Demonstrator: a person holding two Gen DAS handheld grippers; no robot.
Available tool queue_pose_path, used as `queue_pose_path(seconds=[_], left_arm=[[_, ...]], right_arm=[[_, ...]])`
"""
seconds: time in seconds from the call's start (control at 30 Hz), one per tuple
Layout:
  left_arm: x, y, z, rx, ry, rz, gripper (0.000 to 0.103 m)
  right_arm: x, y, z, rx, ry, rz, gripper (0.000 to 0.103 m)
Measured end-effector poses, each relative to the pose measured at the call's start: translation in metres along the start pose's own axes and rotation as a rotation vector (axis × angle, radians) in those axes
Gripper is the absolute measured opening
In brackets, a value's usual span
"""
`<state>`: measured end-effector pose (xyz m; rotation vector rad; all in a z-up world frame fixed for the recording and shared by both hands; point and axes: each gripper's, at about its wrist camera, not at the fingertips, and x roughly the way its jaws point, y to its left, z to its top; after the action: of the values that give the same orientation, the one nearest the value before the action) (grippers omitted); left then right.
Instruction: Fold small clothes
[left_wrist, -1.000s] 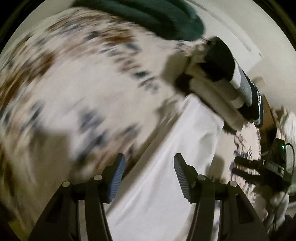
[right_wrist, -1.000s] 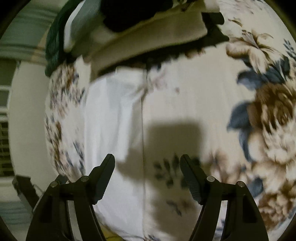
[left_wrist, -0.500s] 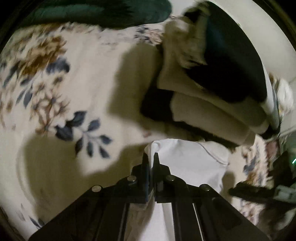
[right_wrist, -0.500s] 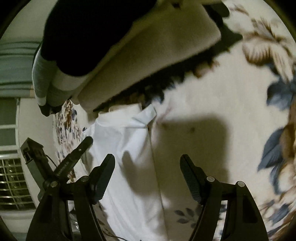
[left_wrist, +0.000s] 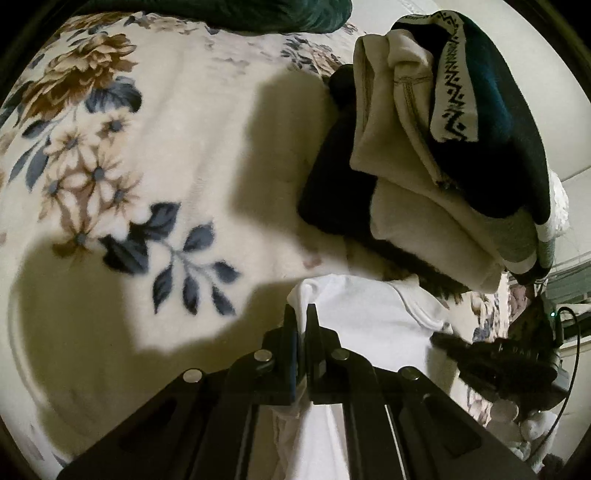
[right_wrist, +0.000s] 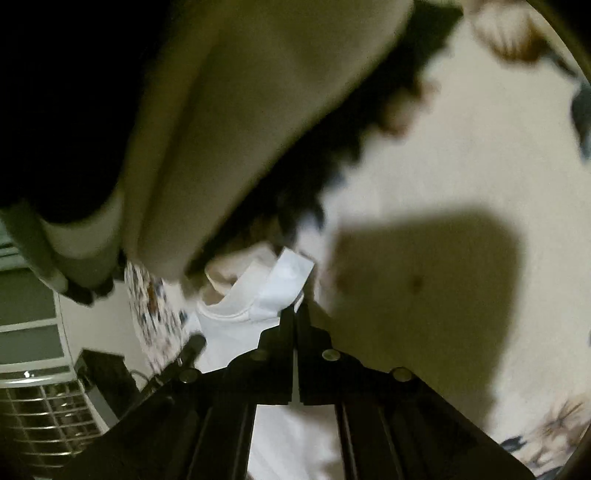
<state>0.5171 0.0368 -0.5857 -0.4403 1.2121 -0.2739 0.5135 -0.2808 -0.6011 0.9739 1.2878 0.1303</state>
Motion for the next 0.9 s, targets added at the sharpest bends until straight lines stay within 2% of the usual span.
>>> queue_pose_path(seconds=[0.07, 0.2, 0.23, 0.27, 0.3, 0.33, 0.37, 0.4, 0.5, 0.57, 0.7, 0.8, 0.83, 0.87, 0.9], left_arm=[[0.001, 0.001, 0.003, 0.002, 0.008, -0.01, 0.002], [0.001, 0.011, 0.008, -0.017, 0.054, -0.056, 0.008], [-0.002, 0.017, 0.011, -0.035, 0.061, -0.075, 0.019], [-0.006, 0.023, 0.013, -0.053, 0.051, -0.084, 0.035], [-0.01, 0.027, 0.013, -0.063, 0.034, -0.103, 0.042], [-0.013, 0.033, 0.015, -0.074, 0.015, -0.129, 0.053], [-0.013, 0.037, 0.017, -0.082, 0.01, -0.144, 0.054], [-0.01, 0.039, 0.019, -0.083, 0.02, -0.175, 0.054], [0.015, 0.032, 0.026, -0.039, 0.097, -0.229, 0.054], [0.028, 0.021, 0.028, 0.005, 0.13, -0.242, 0.054], [0.042, -0.013, 0.028, 0.146, 0.136, -0.204, 0.054], [0.045, -0.026, 0.029, 0.191, 0.127, -0.195, 0.05], [0.044, -0.029, 0.029, 0.202, 0.119, -0.198, 0.031], [0.043, -0.031, 0.03, 0.208, 0.116, -0.197, 0.004], [0.042, -0.032, 0.031, 0.207, 0.116, -0.198, 0.003]], right_arm=[[-0.003, 0.009, 0.002, -0.026, -0.037, -0.028, 0.001], [0.006, 0.023, 0.004, -0.093, -0.015, -0.11, 0.002], [0.006, 0.025, 0.004, -0.103, -0.003, -0.117, 0.004], [0.005, 0.026, 0.005, -0.107, 0.006, -0.114, 0.013], [0.002, 0.026, 0.006, -0.104, 0.009, -0.1, 0.021], [-0.003, 0.021, 0.006, -0.1, 0.009, -0.075, 0.043], [-0.006, 0.02, 0.008, -0.097, 0.01, -0.045, 0.052], [-0.006, 0.017, 0.01, -0.097, 0.016, -0.025, 0.06], [0.007, 0.013, 0.018, -0.097, 0.081, 0.051, 0.061], [0.019, 0.013, 0.022, -0.127, 0.1, 0.065, 0.061], [0.04, 0.022, 0.024, -0.178, 0.126, 0.127, 0.061], [0.048, 0.029, 0.026, -0.18, 0.133, 0.178, 0.061], [0.049, 0.031, 0.026, -0.182, 0.133, 0.183, 0.057], [0.05, 0.033, 0.025, -0.187, 0.132, 0.185, 0.043], [0.051, 0.036, 0.025, -0.196, 0.131, 0.182, 0.035]])
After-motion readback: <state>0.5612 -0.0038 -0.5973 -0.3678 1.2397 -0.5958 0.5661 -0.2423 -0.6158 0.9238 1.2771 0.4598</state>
